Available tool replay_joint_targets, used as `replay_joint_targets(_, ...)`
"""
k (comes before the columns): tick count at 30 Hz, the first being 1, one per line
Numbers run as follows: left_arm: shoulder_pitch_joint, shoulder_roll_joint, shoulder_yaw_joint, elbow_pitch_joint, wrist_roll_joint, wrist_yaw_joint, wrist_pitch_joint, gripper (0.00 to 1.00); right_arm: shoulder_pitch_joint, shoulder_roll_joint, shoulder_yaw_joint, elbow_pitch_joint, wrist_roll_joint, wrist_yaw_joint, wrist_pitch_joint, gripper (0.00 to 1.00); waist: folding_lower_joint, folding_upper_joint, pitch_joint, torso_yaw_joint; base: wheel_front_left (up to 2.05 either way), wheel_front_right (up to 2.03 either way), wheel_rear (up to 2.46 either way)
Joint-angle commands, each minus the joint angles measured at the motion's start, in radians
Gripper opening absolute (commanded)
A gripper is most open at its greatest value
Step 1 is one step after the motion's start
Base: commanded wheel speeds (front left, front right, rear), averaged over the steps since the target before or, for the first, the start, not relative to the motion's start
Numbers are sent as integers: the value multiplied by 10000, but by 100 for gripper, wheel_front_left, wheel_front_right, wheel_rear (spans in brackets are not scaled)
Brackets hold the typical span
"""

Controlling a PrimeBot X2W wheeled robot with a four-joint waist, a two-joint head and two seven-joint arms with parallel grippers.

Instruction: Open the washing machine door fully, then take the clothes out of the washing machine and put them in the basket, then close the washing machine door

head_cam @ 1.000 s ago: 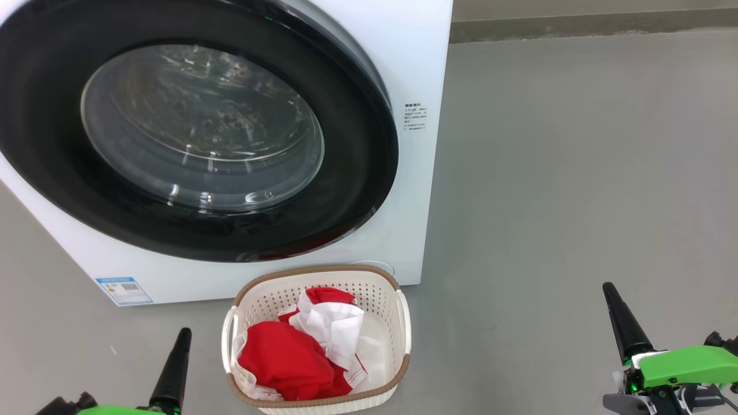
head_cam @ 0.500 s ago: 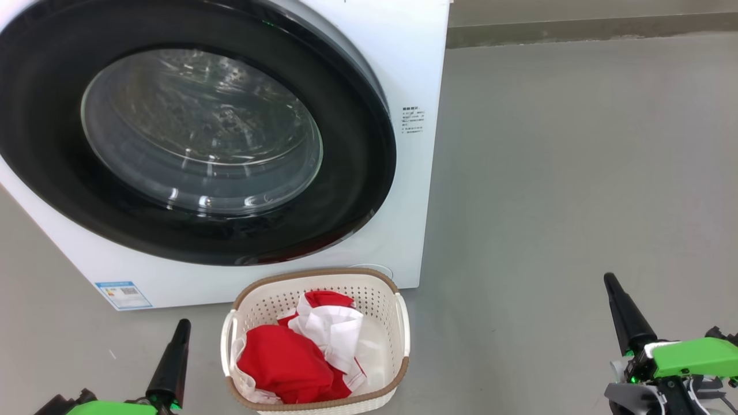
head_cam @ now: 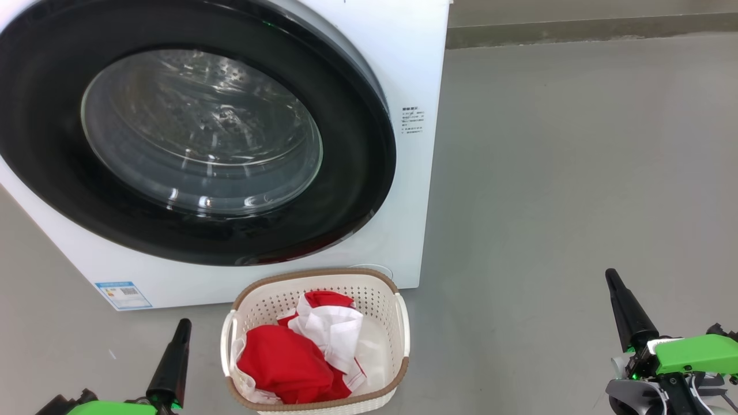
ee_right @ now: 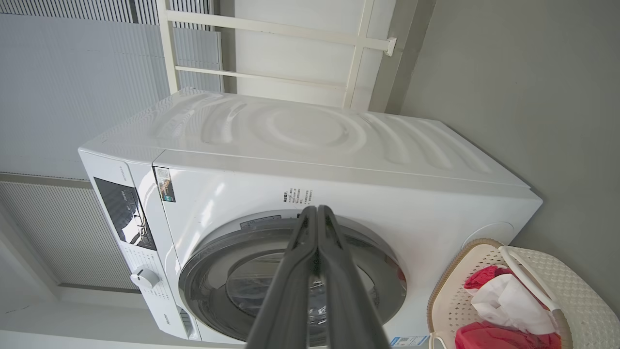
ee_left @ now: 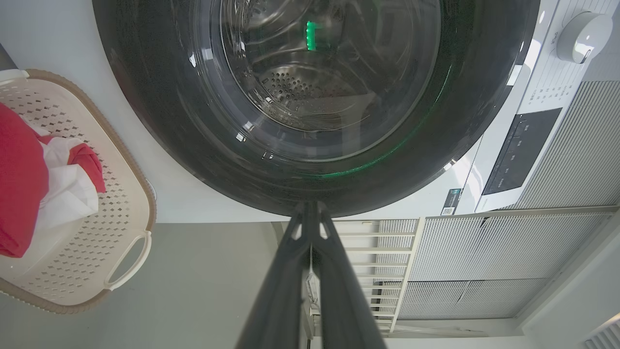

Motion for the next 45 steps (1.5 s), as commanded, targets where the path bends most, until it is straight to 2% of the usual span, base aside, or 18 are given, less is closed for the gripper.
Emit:
replay_joint_targets(1, -412, 102, 364, -275, -75, -71, 57, 0, -420, -124, 161, -290, 34, 6, 50, 0, 0, 0, 0, 0, 0, 0, 0)
replay_joint_targets(45, -414, 90, 383, -274, -60, -71, 71, 0, -428, -64, 76, -285, -36, 6, 118, 0, 0, 0, 0, 0, 0, 0, 0)
